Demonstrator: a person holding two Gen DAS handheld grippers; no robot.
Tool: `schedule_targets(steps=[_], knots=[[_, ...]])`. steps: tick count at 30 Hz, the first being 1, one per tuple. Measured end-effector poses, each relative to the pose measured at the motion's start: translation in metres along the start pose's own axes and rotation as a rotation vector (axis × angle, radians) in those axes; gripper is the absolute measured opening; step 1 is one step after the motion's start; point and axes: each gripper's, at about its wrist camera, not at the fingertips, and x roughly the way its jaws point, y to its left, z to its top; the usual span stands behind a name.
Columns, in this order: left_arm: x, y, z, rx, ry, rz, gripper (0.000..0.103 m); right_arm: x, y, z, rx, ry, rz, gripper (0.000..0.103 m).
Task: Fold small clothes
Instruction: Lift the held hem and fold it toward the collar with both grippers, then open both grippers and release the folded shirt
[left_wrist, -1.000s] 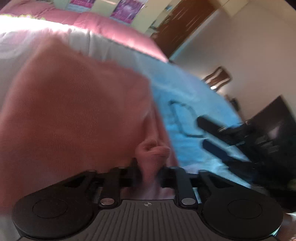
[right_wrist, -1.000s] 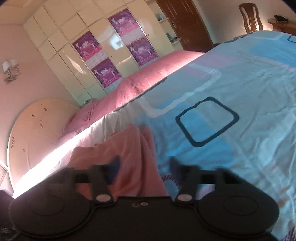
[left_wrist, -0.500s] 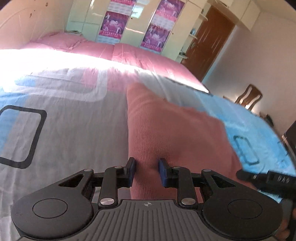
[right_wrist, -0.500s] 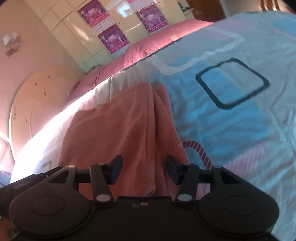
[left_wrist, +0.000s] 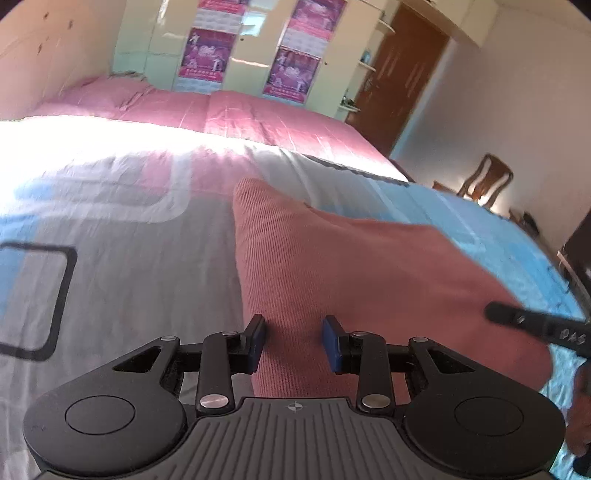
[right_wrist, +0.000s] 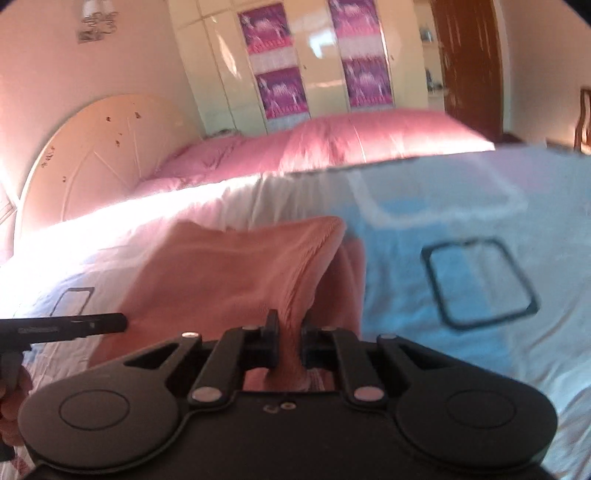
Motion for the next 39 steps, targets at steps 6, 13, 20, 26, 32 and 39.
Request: schedule_targets(steps=[6,13,20,26,32,39], knots=[[0.015,-0.023,-0.008,0.133,0.047,0.075,0.033,0.04,-0.028,-0.023,0.072,0.114,-0.018,0.01],[0.0,-0.013,-0.016,0.141,0.079,0.037,0.033,0.033,-0.031,-0.02,0.061,0.11,-0.027,0.01],[-0.041,-0.014,-0.038,0.088,0.024,0.009,0.033,0.005,-0.03,-0.021,0.052,0.081,-0.052,0.021],[-0.036,-0.012,-0.064,0.091,0.094,0.024,0.033,0.002,-0.018,-0.052,-0.057,0.201,-0.104,0.015],[-0.018,-0.017,0.003,0.114,-0.067,0.009,0.033,0.002,-0.005,0.004,-0.052,0.005,-0.076,0.012],[0.079,-0.022,0.038,0.138,0.047,0.023,0.033,0.118,-0.013,0.05,-0.058,0.103,-0.129,0.01]])
